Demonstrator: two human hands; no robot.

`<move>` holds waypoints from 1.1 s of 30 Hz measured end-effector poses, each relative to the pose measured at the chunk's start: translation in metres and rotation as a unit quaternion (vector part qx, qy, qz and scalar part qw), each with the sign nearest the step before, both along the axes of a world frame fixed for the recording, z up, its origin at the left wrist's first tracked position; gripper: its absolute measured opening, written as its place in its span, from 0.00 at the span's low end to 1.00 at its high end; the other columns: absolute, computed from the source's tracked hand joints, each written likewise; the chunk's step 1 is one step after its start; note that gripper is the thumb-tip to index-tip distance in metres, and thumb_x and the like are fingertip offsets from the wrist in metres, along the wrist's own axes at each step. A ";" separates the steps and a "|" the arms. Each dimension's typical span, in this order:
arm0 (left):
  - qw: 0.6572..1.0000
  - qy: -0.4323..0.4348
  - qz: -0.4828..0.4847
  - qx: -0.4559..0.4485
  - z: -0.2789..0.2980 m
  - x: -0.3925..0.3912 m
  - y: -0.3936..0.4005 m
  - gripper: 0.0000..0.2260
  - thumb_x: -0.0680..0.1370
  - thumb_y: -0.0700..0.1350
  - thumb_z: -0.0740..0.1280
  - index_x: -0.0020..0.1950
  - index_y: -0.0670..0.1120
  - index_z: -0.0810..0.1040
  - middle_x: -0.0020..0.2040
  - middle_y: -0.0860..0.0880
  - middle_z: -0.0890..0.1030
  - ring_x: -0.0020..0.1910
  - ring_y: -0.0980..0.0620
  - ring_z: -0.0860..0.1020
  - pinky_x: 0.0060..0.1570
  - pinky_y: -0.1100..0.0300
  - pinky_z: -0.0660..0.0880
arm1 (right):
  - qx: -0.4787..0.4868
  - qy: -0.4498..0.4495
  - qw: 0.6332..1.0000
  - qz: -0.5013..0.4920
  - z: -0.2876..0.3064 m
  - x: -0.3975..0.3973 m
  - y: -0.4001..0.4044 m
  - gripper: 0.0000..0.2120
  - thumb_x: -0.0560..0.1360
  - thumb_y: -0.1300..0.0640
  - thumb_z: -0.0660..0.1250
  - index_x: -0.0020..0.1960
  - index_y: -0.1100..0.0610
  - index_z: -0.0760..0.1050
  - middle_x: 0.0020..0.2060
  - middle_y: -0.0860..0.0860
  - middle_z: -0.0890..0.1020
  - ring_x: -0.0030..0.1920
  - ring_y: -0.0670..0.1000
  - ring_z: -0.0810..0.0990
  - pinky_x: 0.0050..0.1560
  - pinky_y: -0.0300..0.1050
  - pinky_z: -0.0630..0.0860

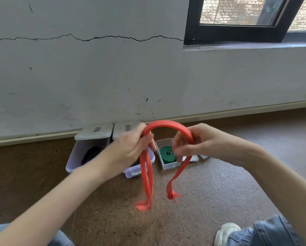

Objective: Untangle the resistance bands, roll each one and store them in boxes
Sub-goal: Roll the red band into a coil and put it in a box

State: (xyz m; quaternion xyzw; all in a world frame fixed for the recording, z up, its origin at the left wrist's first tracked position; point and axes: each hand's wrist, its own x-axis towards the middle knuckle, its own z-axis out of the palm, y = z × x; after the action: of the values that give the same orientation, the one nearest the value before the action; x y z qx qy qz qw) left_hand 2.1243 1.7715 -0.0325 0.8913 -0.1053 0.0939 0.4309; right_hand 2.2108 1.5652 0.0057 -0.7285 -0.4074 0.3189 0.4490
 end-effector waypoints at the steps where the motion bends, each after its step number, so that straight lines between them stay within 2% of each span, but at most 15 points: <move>1: 0.999 -0.036 -0.011 -0.003 0.010 0.001 0.000 0.12 0.79 0.58 0.51 0.44 0.55 0.68 0.40 0.54 0.81 0.36 0.56 0.79 0.39 0.63 0.77 | -0.001 0.010 1.000 0.012 -0.001 -0.003 0.002 0.03 0.71 0.60 0.71 0.42 0.59 0.78 0.36 0.54 0.81 0.38 0.48 0.79 0.46 0.42 0.77; 3: 0.997 -0.050 -0.036 0.053 0.016 0.001 -0.004 0.12 0.79 0.59 0.50 0.44 0.55 0.67 0.37 0.53 0.81 0.33 0.58 0.78 0.33 0.68 0.73 | 0.041 0.023 0.999 0.006 -0.001 -0.008 0.008 0.06 0.69 0.58 0.71 0.42 0.61 0.78 0.34 0.53 0.79 0.37 0.48 0.77 0.43 0.42 0.76; 7: 0.987 0.049 -0.036 0.148 -0.019 0.001 -0.017 0.09 0.79 0.57 0.49 0.45 0.55 0.62 0.38 0.54 0.76 0.37 0.56 0.78 0.37 0.67 0.73 | 0.103 -0.006 0.993 -0.060 -0.001 -0.009 0.013 0.19 0.72 0.52 0.65 0.43 0.70 0.74 0.28 0.50 0.70 0.29 0.46 0.68 0.33 0.37 0.68; 10: 0.975 0.111 -0.016 0.189 -0.044 -0.002 -0.011 0.07 0.82 0.52 0.52 0.45 0.53 0.59 0.40 0.51 0.76 0.41 0.50 0.79 0.42 0.59 0.75 | 0.137 0.014 0.987 -0.086 -0.002 -0.005 0.009 0.23 0.71 0.51 0.64 0.46 0.74 0.72 0.29 0.52 0.68 0.30 0.48 0.67 0.35 0.38 0.68; 12: 0.983 0.106 -0.006 0.150 -0.037 -0.003 -0.003 0.08 0.81 0.53 0.52 0.45 0.52 0.62 0.42 0.51 0.79 0.42 0.52 0.80 0.44 0.56 0.76 | 0.126 0.038 0.988 -0.075 0.001 -0.001 0.002 0.20 0.72 0.53 0.64 0.45 0.73 0.72 0.28 0.50 0.70 0.30 0.47 0.71 0.36 0.35 0.71; 15: 0.999 0.018 -0.035 0.021 -0.007 -0.002 0.002 0.09 0.79 0.58 0.52 0.43 0.55 0.66 0.35 0.56 0.79 0.36 0.59 0.79 0.40 0.63 0.75 | 0.027 0.010 0.999 -0.019 0.004 0.002 -0.006 0.06 0.72 0.59 0.69 0.43 0.62 0.79 0.33 0.50 0.80 0.36 0.46 0.79 0.41 0.34 0.75; 17: 0.996 -0.019 -0.076 0.036 0.006 -0.002 -0.003 0.09 0.80 0.58 0.53 0.42 0.57 0.66 0.32 0.55 0.77 0.33 0.57 0.78 0.35 0.63 0.75 | -0.002 0.010 1.000 -0.001 0.000 -0.003 -0.002 0.04 0.71 0.60 0.71 0.44 0.61 0.79 0.34 0.52 0.80 0.38 0.47 0.79 0.41 0.38 0.74; 19: 0.992 0.003 -0.090 0.083 0.004 -0.002 -0.012 0.10 0.80 0.56 0.53 0.42 0.54 0.66 0.33 0.51 0.77 0.32 0.54 0.77 0.33 0.57 0.75 | -0.002 0.002 1.000 -0.007 -0.005 -0.008 0.006 0.09 0.72 0.57 0.71 0.43 0.64 0.77 0.31 0.53 0.76 0.34 0.48 0.74 0.37 0.41 0.71; 21: 0.991 0.054 -0.087 0.088 -0.008 -0.002 -0.016 0.11 0.79 0.56 0.52 0.44 0.52 0.66 0.36 0.50 0.77 0.35 0.52 0.77 0.38 0.55 0.75 | 0.016 -0.012 0.999 -0.025 -0.009 -0.009 0.012 0.12 0.74 0.56 0.68 0.41 0.65 0.76 0.28 0.51 0.70 0.30 0.47 0.68 0.34 0.41 0.67; 23: 0.988 0.103 -0.082 0.085 -0.023 -0.005 -0.013 0.09 0.78 0.55 0.53 0.43 0.52 0.65 0.38 0.54 0.76 0.38 0.56 0.77 0.43 0.57 0.75 | 0.067 0.033 0.995 -0.065 -0.007 -0.006 0.008 0.11 0.73 0.54 0.66 0.42 0.63 0.77 0.27 0.47 0.69 0.28 0.44 0.66 0.32 0.37 0.67; 26: 0.986 0.135 -0.080 0.057 -0.030 -0.010 -0.007 0.08 0.79 0.53 0.55 0.44 0.51 0.67 0.40 0.54 0.79 0.43 0.57 0.79 0.49 0.55 0.77 | 0.090 0.093 0.989 -0.067 0.004 0.004 -0.006 0.11 0.71 0.52 0.66 0.44 0.61 0.78 0.29 0.48 0.73 0.31 0.46 0.72 0.38 0.38 0.72; 28: 0.991 0.112 -0.073 -0.007 -0.016 -0.010 -0.004 0.11 0.77 0.56 0.54 0.45 0.50 0.69 0.37 0.54 0.80 0.40 0.53 0.80 0.44 0.54 0.78 | 0.023 0.060 0.998 -0.018 0.008 0.007 -0.014 0.10 0.69 0.52 0.68 0.46 0.57 0.80 0.34 0.50 0.81 0.36 0.47 0.79 0.41 0.36 0.75; 29: 0.992 0.098 -0.075 -0.027 -0.008 -0.009 -0.003 0.13 0.76 0.57 0.54 0.46 0.49 0.69 0.36 0.55 0.79 0.38 0.53 0.80 0.39 0.57 0.78 | -0.010 0.041 0.999 0.003 0.007 0.006 -0.014 0.10 0.69 0.53 0.70 0.48 0.56 0.80 0.36 0.50 0.82 0.38 0.45 0.81 0.41 0.33 0.75; 31: 0.993 0.069 -0.091 -0.007 0.002 -0.006 -0.006 0.14 0.76 0.59 0.54 0.45 0.50 0.69 0.34 0.55 0.77 0.33 0.57 0.77 0.34 0.64 0.74 | -0.035 0.026 0.999 0.017 0.000 -0.001 -0.006 0.08 0.70 0.57 0.71 0.49 0.57 0.79 0.35 0.49 0.81 0.36 0.43 0.79 0.38 0.32 0.74; 33: 0.993 0.056 -0.099 0.043 0.002 -0.005 -0.012 0.11 0.76 0.58 0.54 0.43 0.53 0.68 0.34 0.53 0.76 0.33 0.55 0.75 0.34 0.62 0.72 | -0.019 0.008 1.000 0.004 -0.007 -0.008 0.004 0.05 0.72 0.59 0.70 0.46 0.60 0.78 0.32 0.50 0.78 0.34 0.45 0.75 0.36 0.36 0.72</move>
State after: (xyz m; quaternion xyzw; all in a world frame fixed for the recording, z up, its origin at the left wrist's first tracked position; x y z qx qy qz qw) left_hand 2.1188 1.7596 -0.0301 0.8980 -0.1726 -0.0038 0.4048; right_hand 2.2025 1.5692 -0.0015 -0.7328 -0.4003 0.3344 0.4369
